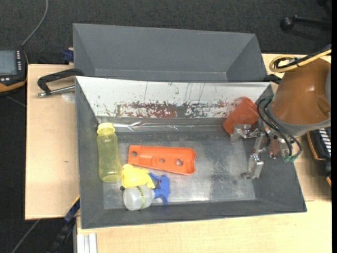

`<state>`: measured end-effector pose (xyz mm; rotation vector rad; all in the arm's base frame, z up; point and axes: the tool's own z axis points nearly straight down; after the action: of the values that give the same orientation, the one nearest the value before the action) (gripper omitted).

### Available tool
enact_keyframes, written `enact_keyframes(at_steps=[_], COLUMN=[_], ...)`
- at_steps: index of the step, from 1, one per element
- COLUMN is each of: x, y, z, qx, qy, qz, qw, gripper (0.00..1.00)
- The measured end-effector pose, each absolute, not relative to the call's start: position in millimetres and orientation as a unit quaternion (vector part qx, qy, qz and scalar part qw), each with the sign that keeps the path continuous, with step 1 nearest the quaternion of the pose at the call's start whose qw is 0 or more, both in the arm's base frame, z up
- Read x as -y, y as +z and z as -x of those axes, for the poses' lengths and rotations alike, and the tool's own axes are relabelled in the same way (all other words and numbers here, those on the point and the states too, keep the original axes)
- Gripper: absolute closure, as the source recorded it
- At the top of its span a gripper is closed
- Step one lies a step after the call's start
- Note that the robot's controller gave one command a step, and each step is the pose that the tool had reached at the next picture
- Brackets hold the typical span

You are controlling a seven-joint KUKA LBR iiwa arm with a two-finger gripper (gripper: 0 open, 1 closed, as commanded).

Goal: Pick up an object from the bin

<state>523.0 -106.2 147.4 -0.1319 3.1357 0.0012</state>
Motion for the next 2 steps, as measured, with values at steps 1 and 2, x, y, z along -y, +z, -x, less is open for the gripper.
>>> enact_keyframes(at_steps=[1, 2], x=[25, 24], y=[73, 96], z=[-584.1, -586.7], qx=[-0.992, -0.993], qy=[0.0, 0.001], qz=[0.13, 0.119], qw=[0.007, 0.005], gripper=[0.0, 0.0])
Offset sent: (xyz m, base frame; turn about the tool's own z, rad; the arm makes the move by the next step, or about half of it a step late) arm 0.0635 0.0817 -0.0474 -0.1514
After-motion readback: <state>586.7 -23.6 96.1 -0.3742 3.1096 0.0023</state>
